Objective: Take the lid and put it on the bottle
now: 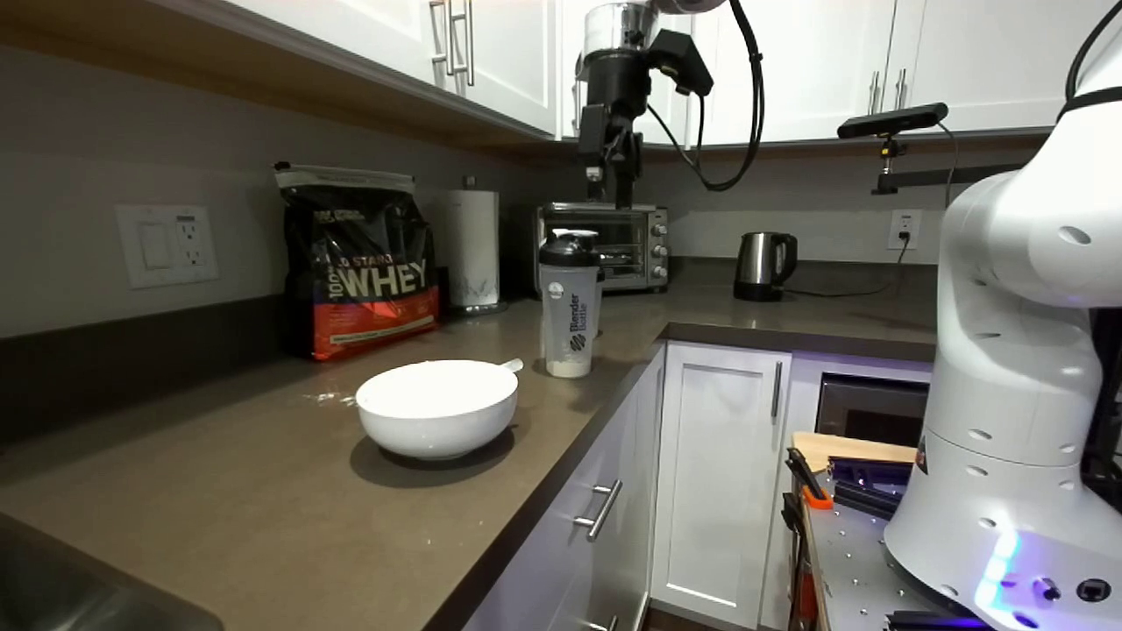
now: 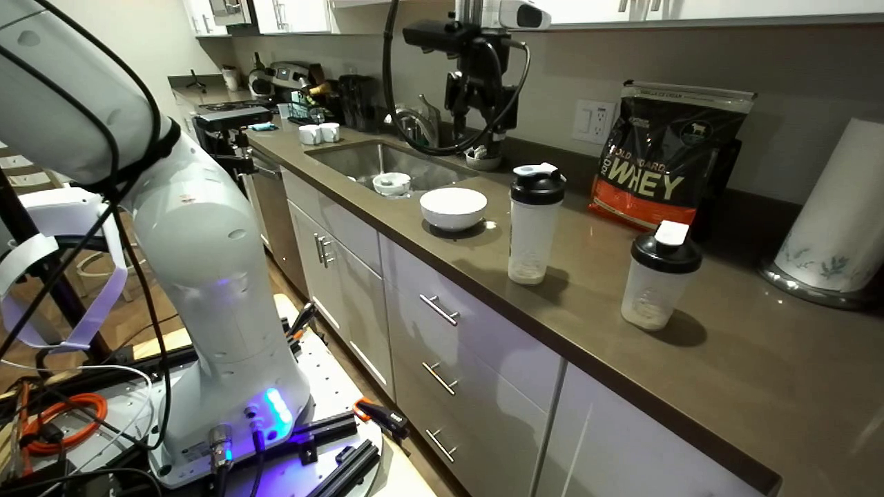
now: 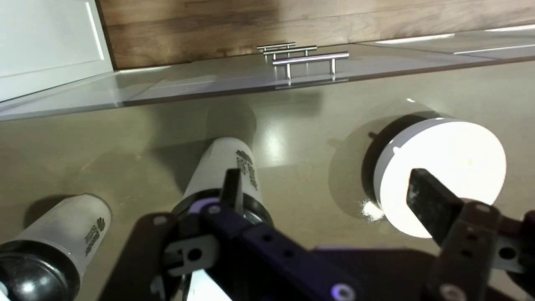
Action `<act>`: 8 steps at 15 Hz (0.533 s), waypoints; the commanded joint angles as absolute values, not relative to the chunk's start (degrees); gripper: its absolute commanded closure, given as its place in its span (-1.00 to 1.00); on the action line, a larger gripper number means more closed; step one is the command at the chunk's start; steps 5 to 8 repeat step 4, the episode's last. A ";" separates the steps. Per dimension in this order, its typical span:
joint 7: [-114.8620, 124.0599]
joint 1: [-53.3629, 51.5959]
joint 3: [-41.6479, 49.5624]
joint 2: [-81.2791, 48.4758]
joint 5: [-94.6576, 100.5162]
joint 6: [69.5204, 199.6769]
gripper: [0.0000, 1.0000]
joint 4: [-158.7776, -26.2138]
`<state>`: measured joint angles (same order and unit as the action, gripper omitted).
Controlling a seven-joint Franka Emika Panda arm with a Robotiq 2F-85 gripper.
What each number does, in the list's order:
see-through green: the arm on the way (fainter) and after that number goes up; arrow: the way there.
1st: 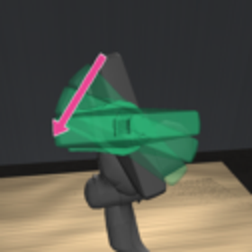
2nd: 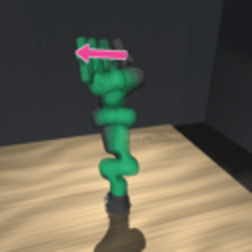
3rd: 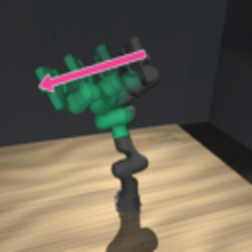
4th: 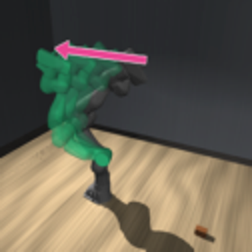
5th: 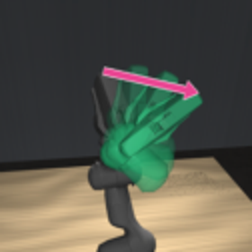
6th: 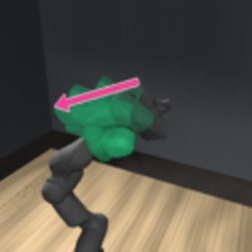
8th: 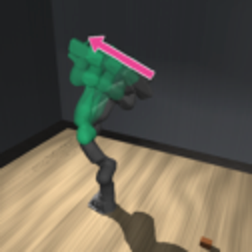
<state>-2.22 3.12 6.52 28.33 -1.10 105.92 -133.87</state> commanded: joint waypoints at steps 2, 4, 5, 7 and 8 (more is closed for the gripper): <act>-2.62 3.50 6.08 28.47 -1.70 105.08 -1.00 -133.60; -2.66 3.45 6.08 28.49 -1.74 105.04 -1.00 -133.60; -2.66 3.45 6.08 28.49 -1.74 105.04 -1.00 -133.60; -2.66 3.45 6.08 28.49 -1.74 105.04 -1.00 -133.60; -2.66 3.45 6.08 28.49 -1.74 105.04 -1.00 -133.60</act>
